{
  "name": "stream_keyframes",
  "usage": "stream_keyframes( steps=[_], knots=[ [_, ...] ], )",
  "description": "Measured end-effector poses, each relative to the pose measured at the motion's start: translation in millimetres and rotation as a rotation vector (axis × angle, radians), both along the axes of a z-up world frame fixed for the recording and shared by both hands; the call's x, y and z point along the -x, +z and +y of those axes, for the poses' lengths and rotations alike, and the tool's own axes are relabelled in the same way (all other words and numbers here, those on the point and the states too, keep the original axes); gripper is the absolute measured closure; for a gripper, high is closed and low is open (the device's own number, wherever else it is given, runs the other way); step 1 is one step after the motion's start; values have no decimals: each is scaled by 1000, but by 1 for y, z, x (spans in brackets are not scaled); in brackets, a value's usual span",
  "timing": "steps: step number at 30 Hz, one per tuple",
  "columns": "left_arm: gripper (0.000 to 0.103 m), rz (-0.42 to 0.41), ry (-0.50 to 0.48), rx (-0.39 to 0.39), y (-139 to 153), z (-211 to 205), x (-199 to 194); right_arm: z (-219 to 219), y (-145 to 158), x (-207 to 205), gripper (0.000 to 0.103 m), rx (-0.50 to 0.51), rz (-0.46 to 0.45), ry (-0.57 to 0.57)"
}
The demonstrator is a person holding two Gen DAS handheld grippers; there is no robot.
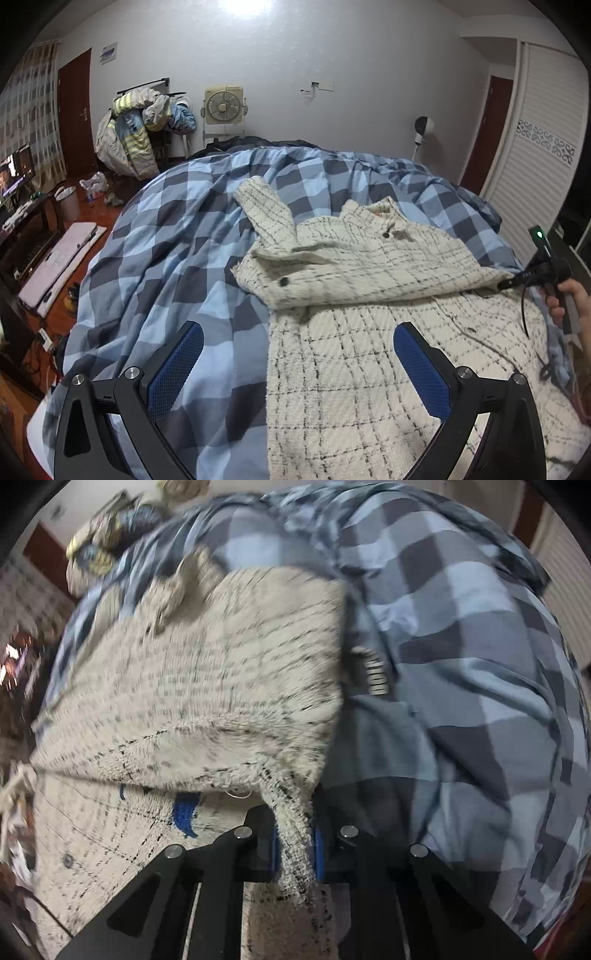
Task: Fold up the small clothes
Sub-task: 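Release the sleeve onto the jacket and withdraw the right gripper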
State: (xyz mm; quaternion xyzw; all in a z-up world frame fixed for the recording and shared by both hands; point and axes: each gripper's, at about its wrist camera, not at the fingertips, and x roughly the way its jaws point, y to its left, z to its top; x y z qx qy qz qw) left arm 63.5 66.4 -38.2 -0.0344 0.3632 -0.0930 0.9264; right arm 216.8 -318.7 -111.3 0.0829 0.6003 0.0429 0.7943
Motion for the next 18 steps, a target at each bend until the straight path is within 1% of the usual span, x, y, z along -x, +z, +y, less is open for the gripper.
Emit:
stream_keyframes(
  steps=[1, 3, 4, 5, 6, 7, 8, 9, 10, 11, 13, 15, 16, 17, 18],
  knots=[
    [0, 5, 5, 8, -1, 2, -2, -9, 2, 3, 93, -15, -5, -24],
    [0, 13, 8, 14, -2, 3, -4, -27, -7, 5, 93, -34, -2, -76],
    [0, 14, 8, 10, -3, 3, -5, -34, -13, 5, 93, -23, 11, -99],
    [0, 15, 9, 2, -4, 2, -6, -44, -26, 2, 93, -24, 34, -126],
    [0, 16, 12, -10, -5, 1, -7, -51, -35, 3, 93, -66, 56, -139],
    [0, 17, 15, -21, -6, 1, -7, -58, -40, 4, 86, -117, 70, -148],
    [0, 19, 18, -33, -6, 0, -8, -68, -43, 6, 70, -173, 75, -175],
    [0, 22, 22, -42, -7, 1, -9, -77, -41, 9, 60, -201, 75, -205],
    [0, 25, 27, -49, -8, 3, -10, -85, -36, 13, 45, -212, 66, -225],
    [0, 27, 30, -52, -9, 4, -11, -92, -26, 16, 41, -227, 41, -228],
    [0, 36, 41, -58, -10, 8, -17, -97, -5, 22, 41, -227, -4, -201],
    [0, 40, 47, -61, -10, 10, -21, -93, 18, 26, 41, -162, -44, -158],
    [0, 44, 43, -65, -10, 8, -24, -88, 28, 29, 39, -132, -60, -136],
    [0, 48, 35, -71, -11, 7, -26, -81, 38, 31, 39, -101, -70, -112],
    [0, 50, 21, -81, -11, 3, -30, -75, 46, 33, 39, -76, -58, -82]
  ],
)
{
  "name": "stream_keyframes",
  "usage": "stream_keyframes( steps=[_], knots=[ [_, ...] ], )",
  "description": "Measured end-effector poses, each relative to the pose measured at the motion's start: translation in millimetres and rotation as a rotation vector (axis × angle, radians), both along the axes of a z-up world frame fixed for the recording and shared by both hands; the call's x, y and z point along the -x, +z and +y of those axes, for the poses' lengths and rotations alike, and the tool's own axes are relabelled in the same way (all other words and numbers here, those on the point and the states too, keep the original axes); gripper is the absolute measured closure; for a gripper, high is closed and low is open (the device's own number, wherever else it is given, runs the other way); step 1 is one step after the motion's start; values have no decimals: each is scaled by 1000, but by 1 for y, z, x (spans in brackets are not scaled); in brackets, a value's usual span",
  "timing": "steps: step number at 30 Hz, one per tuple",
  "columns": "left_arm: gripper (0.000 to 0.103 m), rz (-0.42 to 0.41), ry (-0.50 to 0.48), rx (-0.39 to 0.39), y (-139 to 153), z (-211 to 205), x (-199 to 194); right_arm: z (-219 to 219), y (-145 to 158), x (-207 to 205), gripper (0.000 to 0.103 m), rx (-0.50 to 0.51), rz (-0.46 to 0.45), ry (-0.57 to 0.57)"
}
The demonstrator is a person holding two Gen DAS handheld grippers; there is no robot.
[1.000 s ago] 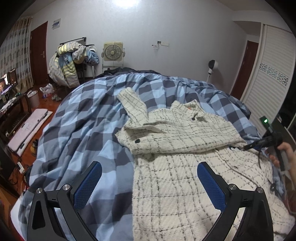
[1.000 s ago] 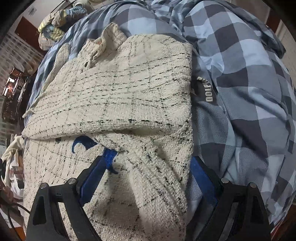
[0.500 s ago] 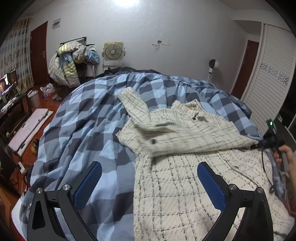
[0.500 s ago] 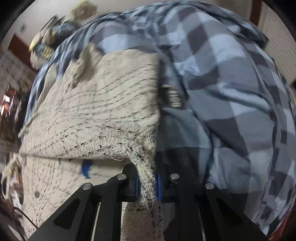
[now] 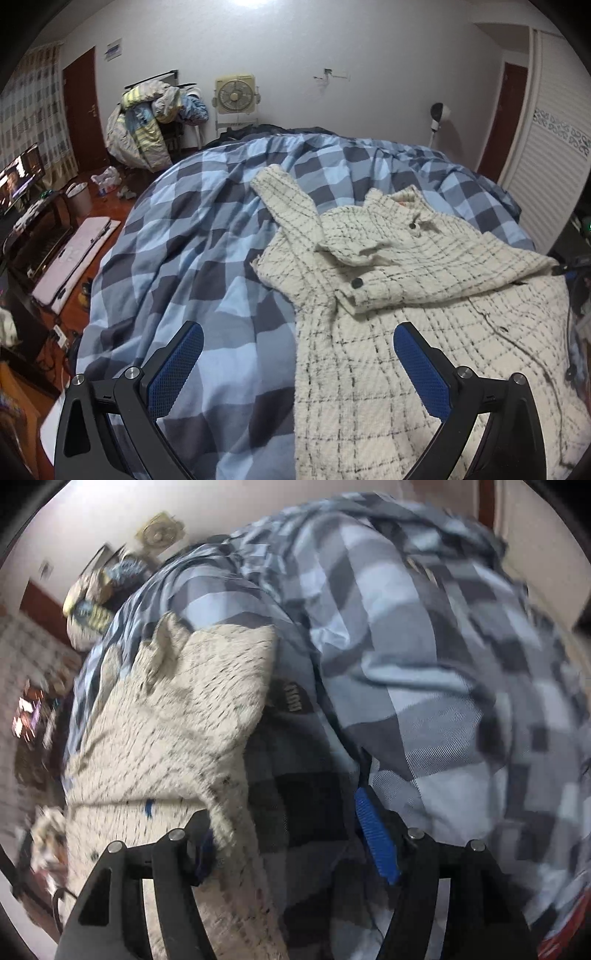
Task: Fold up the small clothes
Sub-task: 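Release the sleeve onto the jacket and withdraw the right gripper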
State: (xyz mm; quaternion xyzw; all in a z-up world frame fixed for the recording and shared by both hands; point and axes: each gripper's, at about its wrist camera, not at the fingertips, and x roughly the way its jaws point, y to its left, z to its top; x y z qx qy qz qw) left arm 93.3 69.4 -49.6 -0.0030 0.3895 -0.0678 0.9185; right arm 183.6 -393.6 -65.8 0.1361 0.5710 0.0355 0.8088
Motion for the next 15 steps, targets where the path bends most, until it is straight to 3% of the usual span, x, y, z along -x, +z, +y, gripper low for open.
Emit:
stream_keyframes(
  steps=[3, 10, 12, 15],
  knots=[
    [0, 17, -35, -17, -2, -9, -9, -7, 24, 12, 39, 5, 29, 71],
    [0, 44, -33, -68, -7, -17, -40, -70, 111, 42, 39, 127, -153, -154],
    [0, 61, -28, -78, -9, -16, -55, -75, 135, 56, 39, 200, -194, -169],
    [0, 54, 1, -127, -10, -17, -82, -77, 158, 70, 39, 196, -241, -175]
  ],
)
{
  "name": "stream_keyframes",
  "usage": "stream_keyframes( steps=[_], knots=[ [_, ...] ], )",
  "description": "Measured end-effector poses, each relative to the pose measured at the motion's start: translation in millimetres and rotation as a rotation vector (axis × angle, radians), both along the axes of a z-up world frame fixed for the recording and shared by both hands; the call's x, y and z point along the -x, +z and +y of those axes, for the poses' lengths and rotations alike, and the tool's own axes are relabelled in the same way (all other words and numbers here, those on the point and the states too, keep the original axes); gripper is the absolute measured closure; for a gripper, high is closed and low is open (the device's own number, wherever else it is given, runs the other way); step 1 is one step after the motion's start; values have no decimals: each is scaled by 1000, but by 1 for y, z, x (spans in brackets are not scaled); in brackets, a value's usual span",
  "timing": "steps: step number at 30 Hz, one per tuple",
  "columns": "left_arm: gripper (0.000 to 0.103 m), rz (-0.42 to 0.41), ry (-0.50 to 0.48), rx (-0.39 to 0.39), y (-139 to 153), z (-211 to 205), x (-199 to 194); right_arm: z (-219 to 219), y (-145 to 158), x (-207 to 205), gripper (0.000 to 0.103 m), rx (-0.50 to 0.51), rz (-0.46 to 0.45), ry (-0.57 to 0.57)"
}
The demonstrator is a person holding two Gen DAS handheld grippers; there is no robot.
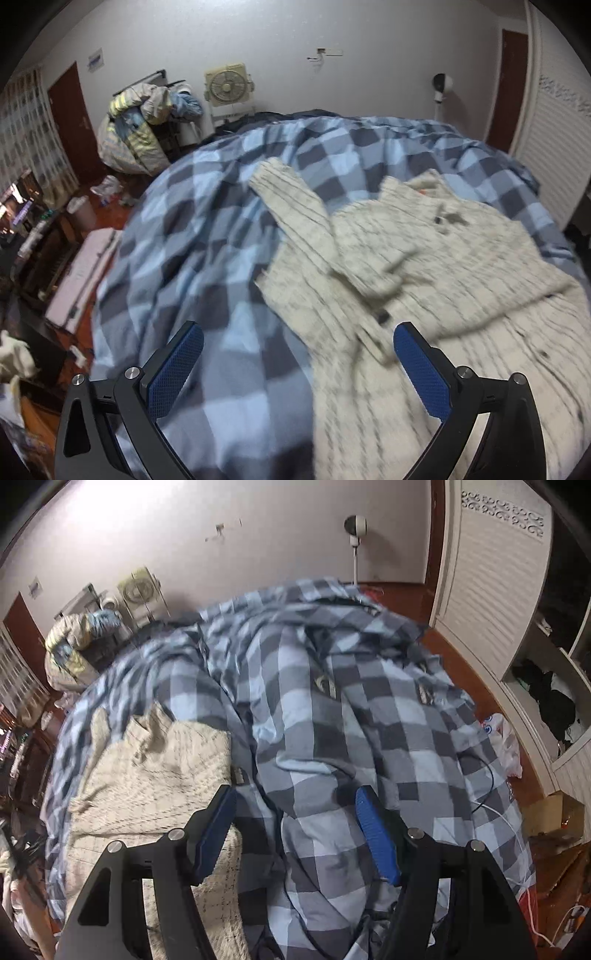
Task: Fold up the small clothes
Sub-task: 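Release the sleeve onto the jacket and withdraw the right gripper, then grasp the other sleeve cuff with the left gripper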
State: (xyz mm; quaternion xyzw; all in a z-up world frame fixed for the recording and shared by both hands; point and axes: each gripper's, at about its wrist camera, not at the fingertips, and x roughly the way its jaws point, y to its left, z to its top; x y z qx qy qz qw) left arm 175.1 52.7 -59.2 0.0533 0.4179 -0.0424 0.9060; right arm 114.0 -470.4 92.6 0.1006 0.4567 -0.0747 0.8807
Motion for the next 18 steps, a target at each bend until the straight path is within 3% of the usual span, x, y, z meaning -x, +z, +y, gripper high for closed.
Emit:
stream_keyframes(
  steps=[3, 5, 8, 13, 18],
  knots=[
    [0, 34, -6, 28, -6, -1, -32, 1, 24, 16, 39, -26, -113, 6],
    [0, 90, -4, 75, -15, -1, -52, 0, 32, 25, 28, -130, -196, 15],
    [0, 186, 35, 148, -39, -2, -89, 8, 30, 29, 28, -284, -271, 41],
    [0, 277, 213, 333, -80, 13, -138, 31, 15, 22, 28, -371, -300, 89],
    [0, 324, 271, 530, -107, 22, -160, 44, -4, 5, 28, -356, -258, 81]
  ],
)
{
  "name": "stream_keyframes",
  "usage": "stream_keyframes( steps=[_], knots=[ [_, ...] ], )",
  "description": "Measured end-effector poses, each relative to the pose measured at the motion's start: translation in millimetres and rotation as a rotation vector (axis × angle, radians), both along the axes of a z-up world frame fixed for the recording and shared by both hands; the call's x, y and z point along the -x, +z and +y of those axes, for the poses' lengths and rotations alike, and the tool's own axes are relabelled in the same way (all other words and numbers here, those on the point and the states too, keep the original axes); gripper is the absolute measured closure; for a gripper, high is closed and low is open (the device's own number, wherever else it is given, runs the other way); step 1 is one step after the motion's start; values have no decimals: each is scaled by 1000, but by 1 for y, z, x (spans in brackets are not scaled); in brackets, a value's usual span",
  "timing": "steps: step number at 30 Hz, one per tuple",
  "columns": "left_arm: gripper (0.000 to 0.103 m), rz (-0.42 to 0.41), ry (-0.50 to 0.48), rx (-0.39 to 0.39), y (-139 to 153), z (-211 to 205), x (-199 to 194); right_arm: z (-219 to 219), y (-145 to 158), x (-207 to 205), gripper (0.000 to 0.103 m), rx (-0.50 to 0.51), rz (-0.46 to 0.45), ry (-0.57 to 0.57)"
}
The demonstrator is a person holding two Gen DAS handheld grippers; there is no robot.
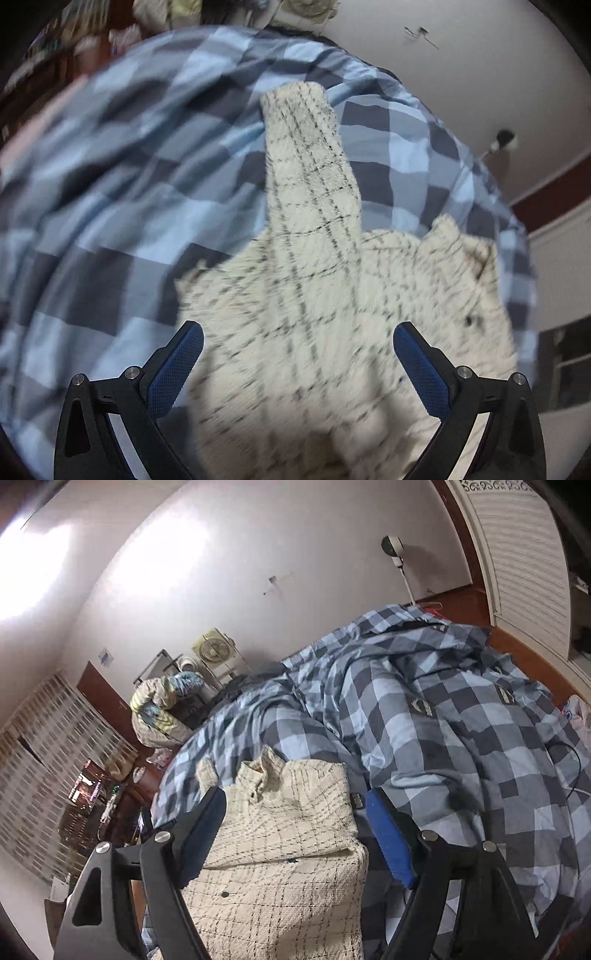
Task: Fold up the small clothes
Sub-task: 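Grasp the other sleeve cuff with the left gripper, then fold the held sleeve across the jacket front with the left gripper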
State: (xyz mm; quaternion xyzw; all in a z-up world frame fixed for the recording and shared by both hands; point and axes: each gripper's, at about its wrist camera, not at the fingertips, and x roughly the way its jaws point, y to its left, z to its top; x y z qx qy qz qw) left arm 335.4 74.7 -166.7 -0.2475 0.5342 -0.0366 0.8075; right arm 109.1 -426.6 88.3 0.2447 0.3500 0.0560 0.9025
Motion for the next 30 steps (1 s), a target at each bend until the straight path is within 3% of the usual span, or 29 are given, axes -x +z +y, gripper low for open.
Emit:
stream_keyframes(
  steps=[4, 6, 7, 9, 11, 13, 17, 21, 27, 30],
  knots=[
    [3, 68, 10, 97, -25, 0, -9, 2, -11, -2, 28, -45, 17, 2],
    [17, 98, -5, 74, -35, -2, -9, 7, -11, -1, 28, -38, 19, 20],
    [30, 99, -13, 70, -36, -2, -8, 10, -11, 1, 28, -19, 20, 24],
    [46, 85, -16, 144, -37, 3, -5, 17, -9, 3, 28, 27, 20, 23],
    [74, 73, -6, 194, -34, 8, -4, 23, -8, 4, 28, 69, 19, 31],
    [88, 60, 3, 190, -23, 13, 0, 29, -7, 5, 28, 95, 12, 38],
    [92, -10, 49, 132, 15, 26, 5, 36, -8, 6, 28, 108, 10, 50],
    [92, -134, 107, 33, 67, 45, 19, 44, -11, 3, 28, 129, 21, 52],
    [92, -259, 125, 27, 120, 65, 42, 58, -12, 2, 28, 149, 31, 80],
    [92, -298, 118, 70, 133, 72, 57, 68, -11, 1, 28, 169, 40, 91]
  ],
)
